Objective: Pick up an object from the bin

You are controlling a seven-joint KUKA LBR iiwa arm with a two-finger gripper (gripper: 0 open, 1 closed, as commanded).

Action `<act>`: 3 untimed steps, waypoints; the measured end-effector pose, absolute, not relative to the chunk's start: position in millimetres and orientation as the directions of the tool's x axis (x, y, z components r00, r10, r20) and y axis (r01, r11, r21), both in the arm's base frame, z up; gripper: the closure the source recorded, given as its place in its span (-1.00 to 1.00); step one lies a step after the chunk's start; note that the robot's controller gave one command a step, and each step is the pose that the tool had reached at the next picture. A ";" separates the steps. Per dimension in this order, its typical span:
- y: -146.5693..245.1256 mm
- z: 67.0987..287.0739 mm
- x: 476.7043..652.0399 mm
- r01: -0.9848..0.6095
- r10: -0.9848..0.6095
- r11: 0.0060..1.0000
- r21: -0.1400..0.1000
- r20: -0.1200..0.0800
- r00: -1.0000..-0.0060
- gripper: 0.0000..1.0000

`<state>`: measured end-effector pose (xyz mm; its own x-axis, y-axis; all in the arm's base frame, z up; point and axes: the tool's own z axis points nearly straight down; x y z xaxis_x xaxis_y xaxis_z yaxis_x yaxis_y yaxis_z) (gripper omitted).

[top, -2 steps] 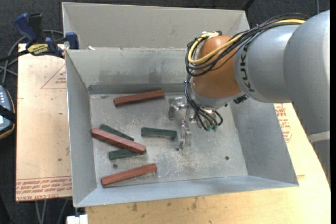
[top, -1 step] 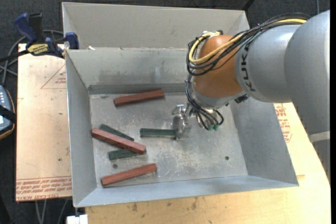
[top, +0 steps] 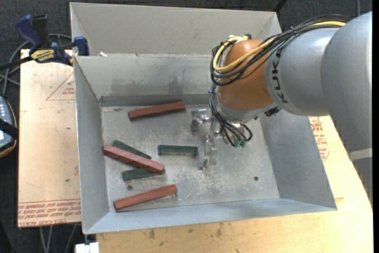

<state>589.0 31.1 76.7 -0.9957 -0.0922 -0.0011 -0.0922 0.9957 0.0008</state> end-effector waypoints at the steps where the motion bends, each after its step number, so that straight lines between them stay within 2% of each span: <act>1: 106.1 84.0 574.9 -0.311 -0.311 0.951 0.004 -0.002 -0.951 -1.00; 2: 103.4 83.8 575.2 -0.307 -0.307 0.952 0.001 -0.001 -0.952 1.00; 3: 91.3 234.8 561.4 -0.306 -0.306 0.952 -0.001 -0.011 -0.952 1.00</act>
Offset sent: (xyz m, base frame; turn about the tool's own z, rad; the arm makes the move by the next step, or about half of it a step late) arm -0.0140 0.0713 0.0074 -0.2212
